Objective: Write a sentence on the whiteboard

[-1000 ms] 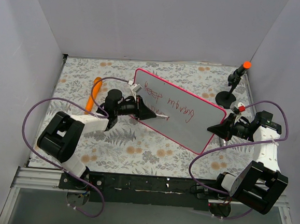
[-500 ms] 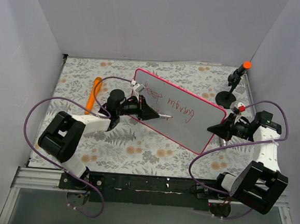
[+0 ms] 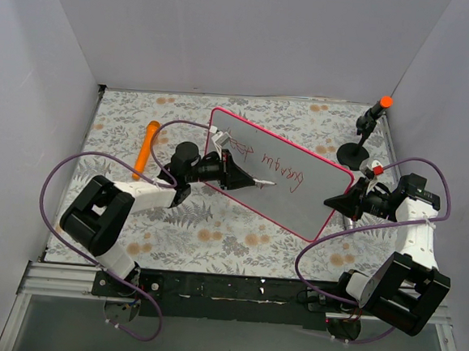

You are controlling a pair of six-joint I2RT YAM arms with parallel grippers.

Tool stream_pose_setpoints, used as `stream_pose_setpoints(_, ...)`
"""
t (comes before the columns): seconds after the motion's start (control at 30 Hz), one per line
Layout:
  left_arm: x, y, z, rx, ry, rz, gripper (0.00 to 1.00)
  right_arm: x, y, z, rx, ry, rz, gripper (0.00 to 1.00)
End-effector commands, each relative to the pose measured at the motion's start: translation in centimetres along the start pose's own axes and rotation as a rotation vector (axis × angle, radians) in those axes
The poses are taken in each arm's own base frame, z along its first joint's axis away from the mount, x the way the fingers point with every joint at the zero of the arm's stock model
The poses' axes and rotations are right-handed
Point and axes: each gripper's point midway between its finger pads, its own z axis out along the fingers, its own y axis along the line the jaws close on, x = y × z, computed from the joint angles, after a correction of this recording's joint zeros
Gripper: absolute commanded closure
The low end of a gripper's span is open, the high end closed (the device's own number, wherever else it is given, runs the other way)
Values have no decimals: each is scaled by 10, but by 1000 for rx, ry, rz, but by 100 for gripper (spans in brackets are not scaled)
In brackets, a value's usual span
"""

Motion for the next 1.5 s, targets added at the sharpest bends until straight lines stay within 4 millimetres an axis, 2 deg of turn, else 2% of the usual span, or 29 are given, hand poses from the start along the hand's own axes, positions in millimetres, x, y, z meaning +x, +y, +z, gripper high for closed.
stream_pose_setpoints(0.0, -18, -10, 6, 13, -46, 47, 100, 12, -4, -2, 17, 60, -52, 99)
stream_pose_setpoints(0.5, -13, 6, 7, -51, -44, 43, 100, 12, -5, -2, 16, 59, -52, 99)
stream_pose_setpoints(1.13, 33, 34, -1, -122, 77, 3, 100, 12, -4, -2, 15, 59, -51, 99)
stream_pose_setpoints(1.3, 26, 27, -1, -104, 57, 10, 100, 12, -4, -2, 15, 59, -51, 99)
stream_pose_setpoints(1.47, 7, 18, 3, -79, 18, 36, 100, 12, -4, -2, 15, 59, -52, 99)
